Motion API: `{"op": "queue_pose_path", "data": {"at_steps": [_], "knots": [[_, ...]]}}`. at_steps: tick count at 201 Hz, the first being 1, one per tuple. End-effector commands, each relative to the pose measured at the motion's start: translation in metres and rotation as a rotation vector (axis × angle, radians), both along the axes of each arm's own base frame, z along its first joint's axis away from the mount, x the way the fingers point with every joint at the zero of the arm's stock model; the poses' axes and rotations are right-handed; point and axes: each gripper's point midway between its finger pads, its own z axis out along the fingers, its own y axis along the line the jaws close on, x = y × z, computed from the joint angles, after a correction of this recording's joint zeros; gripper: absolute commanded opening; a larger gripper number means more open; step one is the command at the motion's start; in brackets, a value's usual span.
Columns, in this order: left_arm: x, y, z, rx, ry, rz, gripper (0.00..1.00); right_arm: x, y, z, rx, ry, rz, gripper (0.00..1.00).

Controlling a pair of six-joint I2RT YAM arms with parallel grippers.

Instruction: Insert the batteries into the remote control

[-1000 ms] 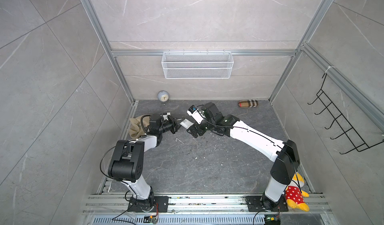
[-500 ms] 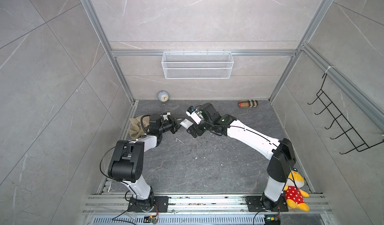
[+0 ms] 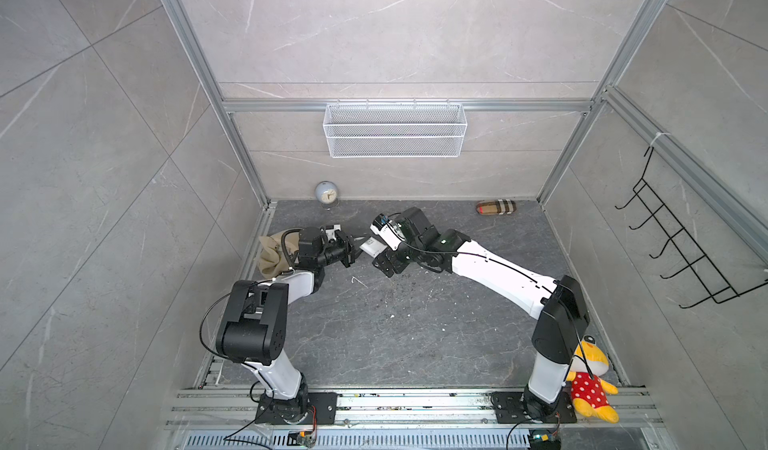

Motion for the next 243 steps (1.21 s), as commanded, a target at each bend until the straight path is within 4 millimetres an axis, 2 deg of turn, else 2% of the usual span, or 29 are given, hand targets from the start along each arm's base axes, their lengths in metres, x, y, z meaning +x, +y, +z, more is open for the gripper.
{"op": "queue_pose_path", "data": {"at_steps": [1, 100, 157, 197, 243], "knots": [[0.0009, -0.0003, 0.0383, -0.028, -0.116, -0.018, 0.0, 0.0022, 0.0043, 0.0009, -0.016, -0.015, 0.004, 0.86], [0.0008, -0.0005, 0.0432, -0.038, -0.123, -0.015, 0.0, 0.0062, 0.0026, -0.0038, -0.038, -0.023, -0.012, 0.82], [0.0007, -0.0003, 0.0433, -0.036, -0.124, -0.014, 0.0, 0.0081, 0.0021, -0.0031, -0.04, -0.029, -0.019, 0.72], [0.0004, -0.0001, 0.0434, -0.036, -0.126, -0.014, 0.0, 0.0084, 0.0029, -0.0024, -0.035, -0.027, -0.024, 0.71], [-0.0009, -0.0001, 0.0457, -0.037, -0.132, -0.014, 0.0, 0.0078, 0.0041, -0.0008, -0.022, -0.019, -0.03, 0.63]]}}
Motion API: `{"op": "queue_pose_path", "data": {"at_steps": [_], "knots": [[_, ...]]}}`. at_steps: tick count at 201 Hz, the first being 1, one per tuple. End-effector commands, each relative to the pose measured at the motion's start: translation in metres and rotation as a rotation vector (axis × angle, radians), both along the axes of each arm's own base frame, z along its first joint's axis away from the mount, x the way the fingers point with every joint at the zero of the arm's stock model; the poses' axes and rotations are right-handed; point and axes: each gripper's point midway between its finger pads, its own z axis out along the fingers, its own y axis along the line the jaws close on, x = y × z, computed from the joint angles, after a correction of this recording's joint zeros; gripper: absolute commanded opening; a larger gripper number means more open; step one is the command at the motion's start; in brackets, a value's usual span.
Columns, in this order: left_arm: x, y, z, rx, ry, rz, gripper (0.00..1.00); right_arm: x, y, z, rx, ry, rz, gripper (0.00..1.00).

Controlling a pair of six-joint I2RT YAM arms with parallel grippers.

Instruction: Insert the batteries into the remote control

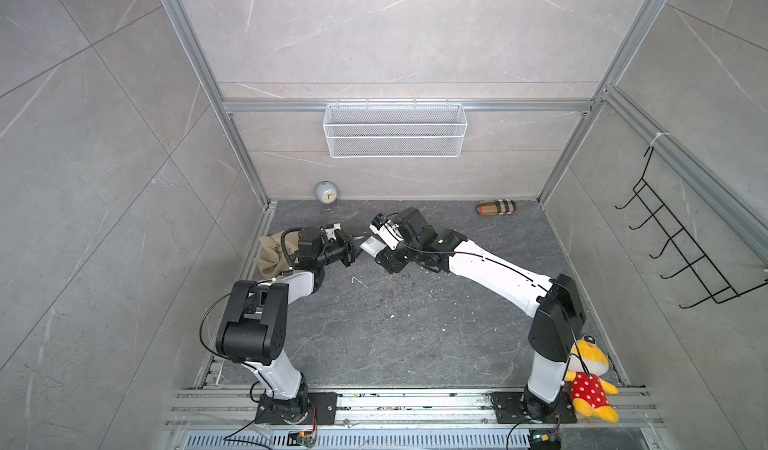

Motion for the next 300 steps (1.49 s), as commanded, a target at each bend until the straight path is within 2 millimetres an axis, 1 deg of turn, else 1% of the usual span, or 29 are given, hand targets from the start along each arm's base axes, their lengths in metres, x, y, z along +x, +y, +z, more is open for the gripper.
{"op": "queue_pose_path", "data": {"at_steps": [1, 56, 87, 112, 162, 170, 195, 213, 259, 300], "knots": [[-0.002, 0.0, 0.042, -0.026, -0.123, -0.016, 0.0, 0.0, 0.005, 0.006, 0.01, 0.001, -0.005, 0.63], [-0.002, 0.001, 0.047, -0.029, -0.155, -0.005, 0.0, -0.001, 0.007, 0.013, 0.048, 0.026, -0.022, 0.62], [-0.003, 0.001, 0.046, -0.029, -0.153, -0.007, 0.0, 0.0, 0.006, 0.015, 0.053, 0.047, -0.031, 0.62], [-0.003, 0.001, 0.044, -0.028, -0.148, -0.009, 0.0, 0.001, 0.006, 0.022, 0.063, 0.041, -0.034, 0.62], [-0.002, 0.001, 0.044, -0.033, -0.144, -0.009, 0.0, 0.002, 0.005, 0.021, 0.04, 0.036, -0.03, 0.6], [-0.001, 0.001, 0.045, -0.033, -0.146, -0.009, 0.0, 0.001, 0.004, 0.02, 0.037, 0.038, -0.028, 0.62], [0.0, 0.001, 0.045, -0.036, -0.145, -0.01, 0.0, 0.001, 0.004, 0.019, 0.035, 0.039, -0.027, 0.72], [0.0, 0.001, 0.045, -0.037, -0.145, -0.009, 0.0, 0.002, 0.004, 0.019, 0.031, 0.038, -0.024, 0.74], [0.001, 0.0, 0.046, -0.04, -0.144, -0.008, 0.0, 0.001, 0.004, 0.017, 0.019, 0.035, -0.017, 0.74], [0.002, 0.0, 0.046, -0.043, -0.144, -0.005, 0.0, 0.002, 0.003, 0.017, 0.017, 0.029, -0.022, 0.69]]}}
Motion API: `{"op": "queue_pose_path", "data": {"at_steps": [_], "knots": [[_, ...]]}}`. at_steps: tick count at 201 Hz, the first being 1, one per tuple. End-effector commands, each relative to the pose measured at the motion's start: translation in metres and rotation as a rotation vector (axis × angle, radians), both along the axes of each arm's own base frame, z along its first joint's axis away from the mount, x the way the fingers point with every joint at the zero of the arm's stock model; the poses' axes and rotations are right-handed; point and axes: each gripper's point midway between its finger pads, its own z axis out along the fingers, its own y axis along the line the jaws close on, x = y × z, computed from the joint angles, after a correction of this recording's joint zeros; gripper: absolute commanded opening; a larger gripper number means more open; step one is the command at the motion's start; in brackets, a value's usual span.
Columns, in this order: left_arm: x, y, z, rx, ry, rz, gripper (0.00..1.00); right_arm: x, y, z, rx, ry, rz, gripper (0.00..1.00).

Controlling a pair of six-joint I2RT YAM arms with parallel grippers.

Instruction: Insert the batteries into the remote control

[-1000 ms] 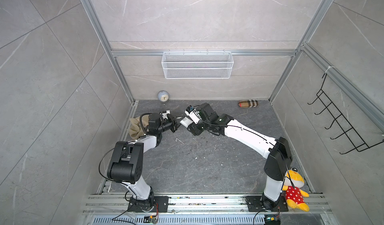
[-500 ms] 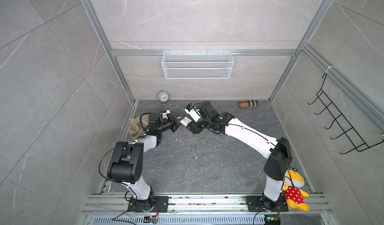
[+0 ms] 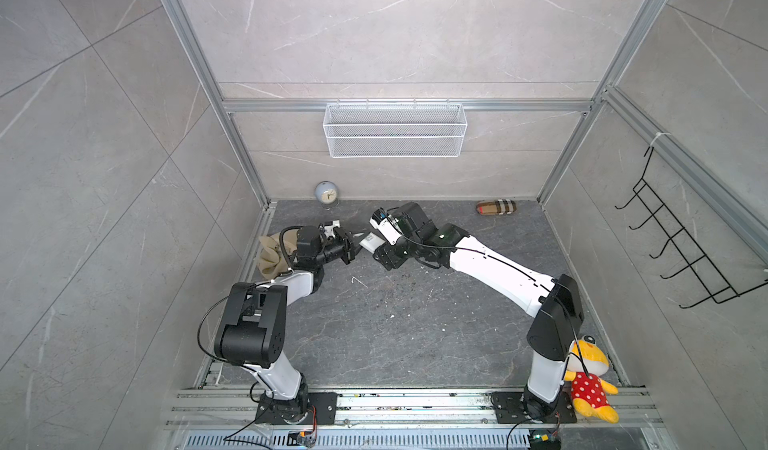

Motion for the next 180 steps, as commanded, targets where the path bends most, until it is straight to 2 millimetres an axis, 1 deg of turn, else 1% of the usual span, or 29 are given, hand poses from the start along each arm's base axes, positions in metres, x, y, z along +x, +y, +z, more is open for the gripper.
{"op": "queue_pose_path", "data": {"at_steps": [1, 55, 82, 133, 180], "knots": [[0.0015, 0.0004, 0.0307, -0.023, -0.103, -0.01, 0.0, 0.0021, 0.0014, 0.0001, -0.012, -0.003, 0.006, 0.68], [0.0014, 0.0, 0.0311, -0.027, -0.103, -0.011, 0.0, 0.0039, 0.0009, -0.0001, -0.02, -0.006, -0.001, 0.63], [0.001, -0.0002, 0.0307, -0.029, -0.102, -0.014, 0.0, 0.0045, 0.0002, 0.0008, -0.02, -0.006, -0.008, 0.59], [0.0005, -0.0003, 0.027, -0.03, -0.095, -0.015, 0.0, 0.0041, 0.0, 0.0066, -0.007, -0.006, -0.014, 0.57], [0.0007, 0.0001, 0.0268, -0.033, -0.099, -0.013, 0.0, 0.0023, 0.0011, 0.0069, 0.003, 0.02, -0.013, 0.56]]}}
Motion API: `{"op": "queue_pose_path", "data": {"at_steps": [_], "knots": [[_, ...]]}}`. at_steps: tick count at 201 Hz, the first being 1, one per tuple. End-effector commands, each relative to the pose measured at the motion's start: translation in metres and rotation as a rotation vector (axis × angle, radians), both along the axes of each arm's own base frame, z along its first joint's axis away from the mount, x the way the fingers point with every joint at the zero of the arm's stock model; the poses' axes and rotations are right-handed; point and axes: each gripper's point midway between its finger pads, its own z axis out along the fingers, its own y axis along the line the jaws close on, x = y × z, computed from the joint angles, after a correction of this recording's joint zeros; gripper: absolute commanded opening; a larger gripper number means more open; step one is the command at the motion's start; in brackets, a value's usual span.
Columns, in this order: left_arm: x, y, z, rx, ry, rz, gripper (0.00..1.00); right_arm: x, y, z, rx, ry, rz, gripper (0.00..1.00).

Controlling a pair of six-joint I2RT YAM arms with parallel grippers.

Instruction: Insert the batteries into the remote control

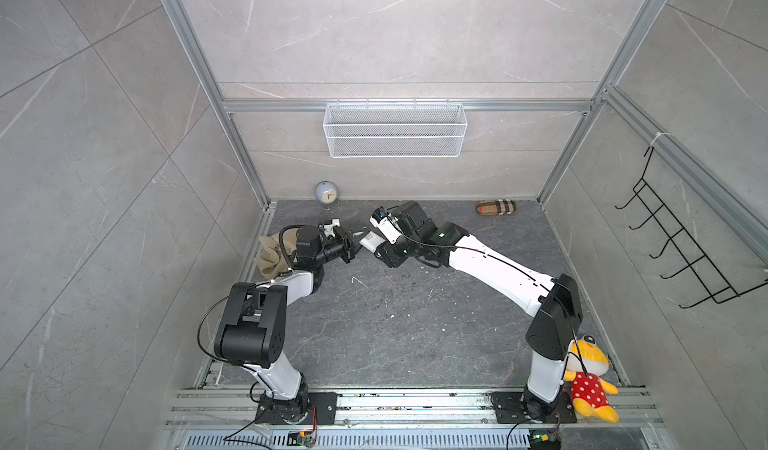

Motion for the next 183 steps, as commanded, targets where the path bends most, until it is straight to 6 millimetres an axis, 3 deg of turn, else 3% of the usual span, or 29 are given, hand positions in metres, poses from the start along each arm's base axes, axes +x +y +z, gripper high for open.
{"op": "queue_pose_path", "data": {"at_steps": [1, 54, 183], "knots": [[0.0, 0.0, 0.022, -0.021, -0.082, -0.016, 0.0, 0.0, 0.002, 0.004, 0.009, 0.024, -0.002, 0.56], [-0.001, 0.0, 0.028, -0.031, -0.097, -0.019, 0.0, 0.002, 0.004, 0.003, 0.109, 0.157, -0.01, 0.56], [0.003, 0.001, 0.036, -0.054, -0.119, -0.005, 0.0, -0.003, 0.006, -0.004, 0.107, 0.191, 0.014, 0.6]]}}
